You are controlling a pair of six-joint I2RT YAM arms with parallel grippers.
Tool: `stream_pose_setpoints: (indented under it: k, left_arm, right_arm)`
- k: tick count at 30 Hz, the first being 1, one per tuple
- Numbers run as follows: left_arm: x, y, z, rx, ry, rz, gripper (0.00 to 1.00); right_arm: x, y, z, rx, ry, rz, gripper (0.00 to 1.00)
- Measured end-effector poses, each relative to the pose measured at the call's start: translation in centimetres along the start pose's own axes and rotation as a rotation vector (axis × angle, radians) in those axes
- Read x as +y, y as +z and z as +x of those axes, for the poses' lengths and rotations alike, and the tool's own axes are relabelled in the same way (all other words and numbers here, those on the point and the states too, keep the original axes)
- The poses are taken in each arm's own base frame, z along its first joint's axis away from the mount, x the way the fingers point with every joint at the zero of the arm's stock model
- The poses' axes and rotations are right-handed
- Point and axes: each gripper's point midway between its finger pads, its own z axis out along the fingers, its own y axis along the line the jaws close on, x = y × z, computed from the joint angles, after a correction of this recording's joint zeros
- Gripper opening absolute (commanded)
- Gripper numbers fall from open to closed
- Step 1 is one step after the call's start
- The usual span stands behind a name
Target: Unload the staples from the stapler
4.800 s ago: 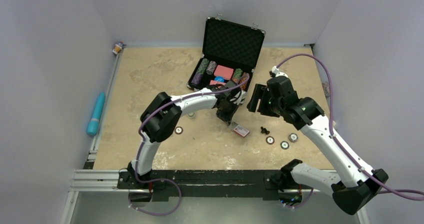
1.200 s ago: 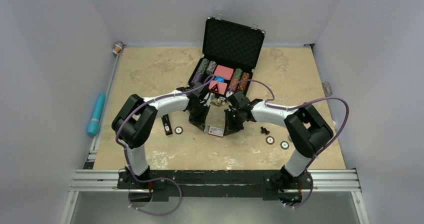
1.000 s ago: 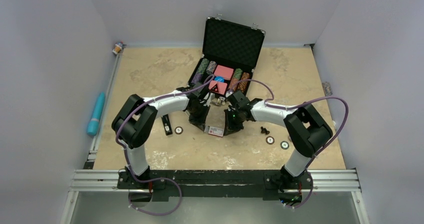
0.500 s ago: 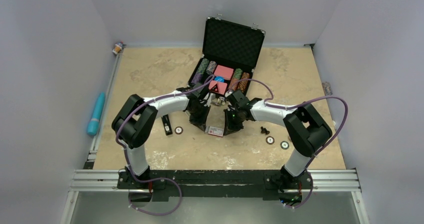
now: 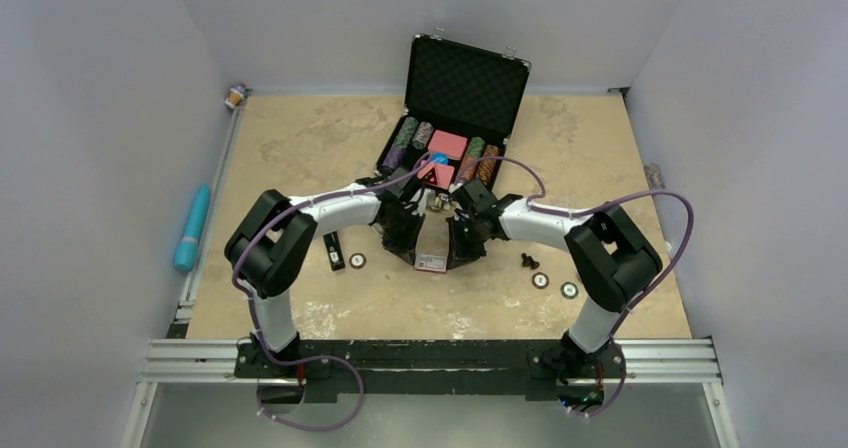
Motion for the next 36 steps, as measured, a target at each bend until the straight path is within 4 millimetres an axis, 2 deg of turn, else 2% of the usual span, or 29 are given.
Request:
stream_pose_setpoints:
  k: [36]
  left_arm:
    - [0.1, 0.0, 0.0, 0.0, 0.003, -0.009, 0.0]
  right_arm:
    - [0.2, 0.4, -1.5, 0.01, -0.031, 0.037, 0.0]
